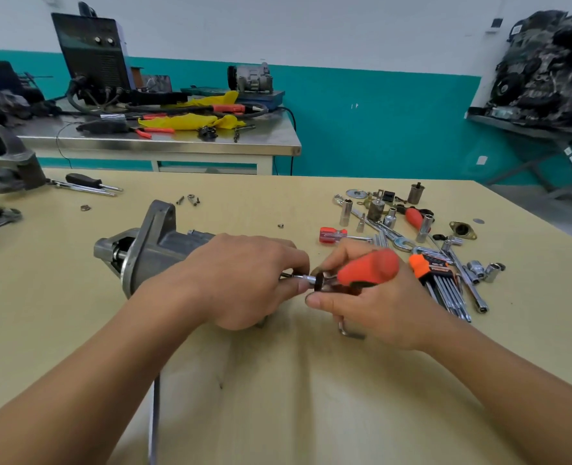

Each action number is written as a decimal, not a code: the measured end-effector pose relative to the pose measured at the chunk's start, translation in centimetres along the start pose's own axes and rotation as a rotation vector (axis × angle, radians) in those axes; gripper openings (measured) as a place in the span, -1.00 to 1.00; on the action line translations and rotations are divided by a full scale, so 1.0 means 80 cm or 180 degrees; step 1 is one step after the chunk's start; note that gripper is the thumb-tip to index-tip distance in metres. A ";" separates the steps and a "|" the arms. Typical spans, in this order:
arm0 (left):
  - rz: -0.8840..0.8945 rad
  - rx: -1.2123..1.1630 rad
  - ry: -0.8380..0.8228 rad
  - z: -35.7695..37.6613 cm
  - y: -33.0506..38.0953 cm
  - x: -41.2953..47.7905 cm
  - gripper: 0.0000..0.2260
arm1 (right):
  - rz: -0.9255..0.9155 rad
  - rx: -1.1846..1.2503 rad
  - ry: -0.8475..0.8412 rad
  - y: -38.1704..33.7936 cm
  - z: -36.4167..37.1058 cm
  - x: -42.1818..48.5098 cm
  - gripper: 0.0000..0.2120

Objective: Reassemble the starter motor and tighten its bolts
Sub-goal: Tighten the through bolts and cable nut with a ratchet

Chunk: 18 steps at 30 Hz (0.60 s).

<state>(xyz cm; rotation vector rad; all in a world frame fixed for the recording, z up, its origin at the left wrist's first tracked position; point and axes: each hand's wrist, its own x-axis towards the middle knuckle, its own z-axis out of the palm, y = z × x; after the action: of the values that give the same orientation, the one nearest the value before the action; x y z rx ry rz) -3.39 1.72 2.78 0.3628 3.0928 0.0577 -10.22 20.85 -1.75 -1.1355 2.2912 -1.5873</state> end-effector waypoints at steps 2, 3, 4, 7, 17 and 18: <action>0.0006 0.0002 0.0006 0.000 0.000 0.000 -0.75 | 0.0375 0.0344 -0.0099 -0.001 0.003 0.002 -0.69; 0.0014 -0.0030 0.0021 0.000 0.000 -0.001 -0.75 | 0.0772 0.0700 -0.0193 -0.002 0.005 0.004 -0.59; 0.0025 -0.0052 0.0042 0.000 0.000 -0.001 -0.76 | 0.1182 0.1145 -0.0295 -0.003 0.008 0.006 -0.51; 0.0066 -0.0059 0.0046 -0.001 -0.002 -0.003 -0.79 | 0.1500 0.1569 -0.0414 -0.002 0.012 0.006 -0.53; 0.0051 -0.0106 0.0121 0.001 -0.003 -0.001 -0.81 | 0.1263 0.1370 -0.0231 -0.001 0.011 0.006 -0.58; 0.0056 -0.0091 0.0123 0.001 -0.004 -0.001 -0.83 | 0.1552 0.1674 -0.0314 -0.002 0.013 0.007 -0.58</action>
<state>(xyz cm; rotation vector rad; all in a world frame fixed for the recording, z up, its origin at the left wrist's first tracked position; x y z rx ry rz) -3.34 1.41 2.68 0.3924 3.1234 0.1105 -9.96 19.68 -1.90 -0.4712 1.7385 -1.7176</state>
